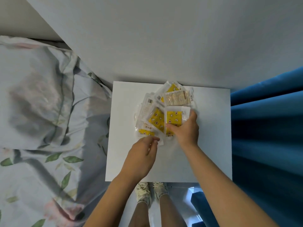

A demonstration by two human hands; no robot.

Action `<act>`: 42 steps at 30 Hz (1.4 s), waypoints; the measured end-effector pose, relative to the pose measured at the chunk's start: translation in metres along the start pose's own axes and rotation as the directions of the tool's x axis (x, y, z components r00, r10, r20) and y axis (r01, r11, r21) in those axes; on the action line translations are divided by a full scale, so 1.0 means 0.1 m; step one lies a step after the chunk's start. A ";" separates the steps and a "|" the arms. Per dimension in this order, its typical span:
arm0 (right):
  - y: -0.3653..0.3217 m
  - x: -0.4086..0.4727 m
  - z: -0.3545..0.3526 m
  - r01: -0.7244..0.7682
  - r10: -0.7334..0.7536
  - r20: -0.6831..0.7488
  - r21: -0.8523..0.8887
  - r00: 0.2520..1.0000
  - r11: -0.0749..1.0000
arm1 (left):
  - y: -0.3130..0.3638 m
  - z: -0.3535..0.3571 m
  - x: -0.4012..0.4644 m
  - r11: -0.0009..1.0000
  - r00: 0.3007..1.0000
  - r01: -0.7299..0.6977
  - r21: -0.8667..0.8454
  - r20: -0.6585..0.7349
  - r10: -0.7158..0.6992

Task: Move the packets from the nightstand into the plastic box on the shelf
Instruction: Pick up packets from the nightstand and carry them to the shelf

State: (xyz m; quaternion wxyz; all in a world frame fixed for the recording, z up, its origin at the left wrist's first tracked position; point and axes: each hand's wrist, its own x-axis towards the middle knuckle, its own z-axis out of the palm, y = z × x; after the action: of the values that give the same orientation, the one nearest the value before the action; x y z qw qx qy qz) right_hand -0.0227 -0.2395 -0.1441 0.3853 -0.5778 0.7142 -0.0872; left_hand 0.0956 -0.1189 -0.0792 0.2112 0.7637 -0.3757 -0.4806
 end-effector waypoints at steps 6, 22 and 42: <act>0.01 -0.14 -0.21 0.034 -0.035 0.001 0.179 0.999 0.983 | 0.13 -0.01 0.13 0.976 0.993 0.068 -0.207 -0.084 -0.087; -0.28 -0.02 0.04 0.417 -0.302 0.329 -0.370 0.895 0.830 | -0.37 -0.41 -0.03 0.625 0.916 0.223 -0.748 -0.058 -0.397; -0.51 -0.46 -0.28 -0.144 -0.113 0.848 0.216 0.517 0.966 | -0.18 -0.25 0.00 0.591 0.954 0.163 -0.790 -0.026 -0.298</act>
State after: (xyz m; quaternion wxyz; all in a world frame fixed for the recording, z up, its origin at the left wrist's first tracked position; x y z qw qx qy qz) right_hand -0.0005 -0.2240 -0.0753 0.7590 -0.4835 0.4197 0.1187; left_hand 0.1242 -0.1080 -0.0805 0.4851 0.6735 -0.0101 -0.5576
